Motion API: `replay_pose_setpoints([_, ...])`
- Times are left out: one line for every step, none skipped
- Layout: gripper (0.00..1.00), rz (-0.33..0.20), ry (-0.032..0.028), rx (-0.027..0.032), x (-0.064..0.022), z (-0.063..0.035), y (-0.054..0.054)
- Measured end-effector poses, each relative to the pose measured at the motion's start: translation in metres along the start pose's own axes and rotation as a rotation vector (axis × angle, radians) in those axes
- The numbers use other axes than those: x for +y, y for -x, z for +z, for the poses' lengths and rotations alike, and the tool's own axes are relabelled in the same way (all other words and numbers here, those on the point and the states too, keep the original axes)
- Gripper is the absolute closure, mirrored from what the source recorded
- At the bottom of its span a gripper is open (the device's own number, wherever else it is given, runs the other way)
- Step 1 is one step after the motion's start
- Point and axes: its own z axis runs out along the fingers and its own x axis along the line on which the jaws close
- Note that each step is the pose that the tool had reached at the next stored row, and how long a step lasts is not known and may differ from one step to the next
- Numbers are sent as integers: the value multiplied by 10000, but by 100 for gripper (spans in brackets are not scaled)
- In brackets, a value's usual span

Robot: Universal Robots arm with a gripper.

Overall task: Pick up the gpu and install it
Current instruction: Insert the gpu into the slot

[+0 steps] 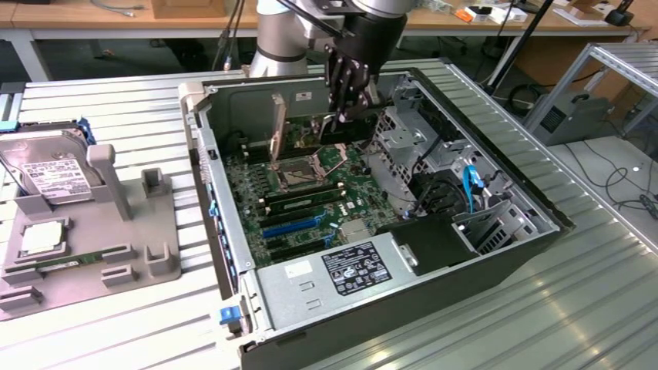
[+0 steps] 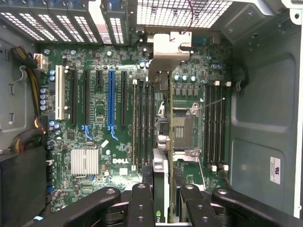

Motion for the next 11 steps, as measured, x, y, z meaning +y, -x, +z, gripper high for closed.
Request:
replay_pose_setpoints([73, 0, 0, -1, 0, 4, -1])
replay_pose_setpoints([73, 0, 0, 0, -1, 7, -2])
replay_pose_setpoints([73, 0, 0, 0, 0, 10, -2])
replay_pose_setpoints([73, 0, 0, 0, 0, 14, -3])
replay_pose_setpoints([73, 0, 0, 0, -1, 17, -4])
replay_pose_setpoints([73, -1, 0, 0, -1, 21, -5])
replay_pose_setpoints([73, 0, 0, 0, -1, 24, -6])
replay_pose_setpoints([73, 0, 0, 0, -1, 28, -6])
replay_pose_setpoints([73, 0, 0, 0, -1, 31, -7])
replay_pose_setpoints([73, -1, 0, 0, -2, 35, -8])
replay_pose_setpoints([73, 0, 0, 0, -2, 38, -9])
